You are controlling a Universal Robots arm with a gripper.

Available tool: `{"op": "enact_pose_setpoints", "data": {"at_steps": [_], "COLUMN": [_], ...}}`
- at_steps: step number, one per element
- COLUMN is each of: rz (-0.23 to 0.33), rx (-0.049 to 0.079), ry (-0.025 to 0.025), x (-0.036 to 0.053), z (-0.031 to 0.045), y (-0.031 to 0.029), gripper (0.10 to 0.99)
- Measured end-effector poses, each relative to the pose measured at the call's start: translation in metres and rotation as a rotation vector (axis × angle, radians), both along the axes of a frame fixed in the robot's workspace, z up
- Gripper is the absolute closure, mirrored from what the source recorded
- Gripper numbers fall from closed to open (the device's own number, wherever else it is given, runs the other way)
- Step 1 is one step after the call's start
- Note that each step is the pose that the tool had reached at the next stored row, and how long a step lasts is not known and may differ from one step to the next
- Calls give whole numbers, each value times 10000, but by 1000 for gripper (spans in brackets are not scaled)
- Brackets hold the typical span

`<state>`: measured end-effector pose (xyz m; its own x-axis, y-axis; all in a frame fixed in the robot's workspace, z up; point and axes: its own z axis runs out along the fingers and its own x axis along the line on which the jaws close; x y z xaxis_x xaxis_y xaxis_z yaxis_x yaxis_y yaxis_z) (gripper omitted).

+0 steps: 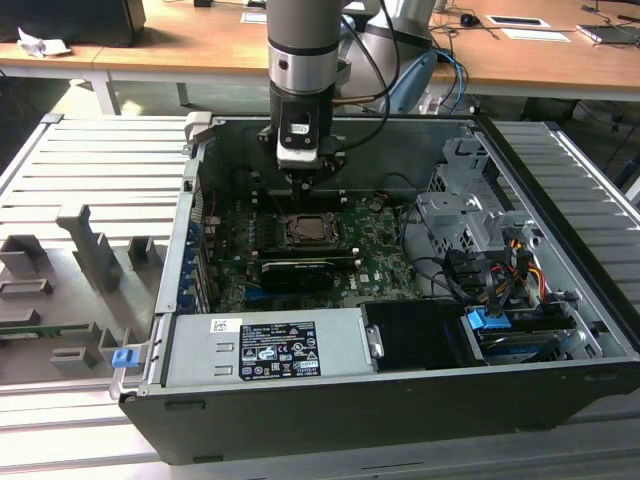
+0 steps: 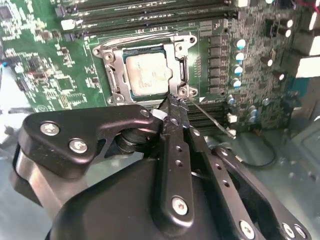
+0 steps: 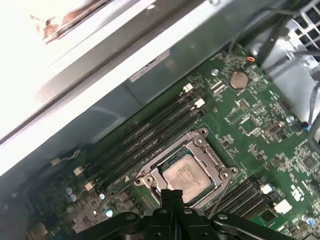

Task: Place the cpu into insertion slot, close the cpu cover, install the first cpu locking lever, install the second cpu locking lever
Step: 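Install the first cpu locking lever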

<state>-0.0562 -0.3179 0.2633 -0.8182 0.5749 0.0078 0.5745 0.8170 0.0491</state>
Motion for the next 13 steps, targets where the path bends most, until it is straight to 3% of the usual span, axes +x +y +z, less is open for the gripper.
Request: {"op": "enact_pose_setpoints", "data": {"at_steps": [3,8,13], "rz": [955,2091,4037], "rx": [-146,-153,-153], "ry": [1,-8,-22], "x": [0,0,0], "z": [-3,-9,-18], "y": [0,0,0], "gripper": [980,980,980]}}
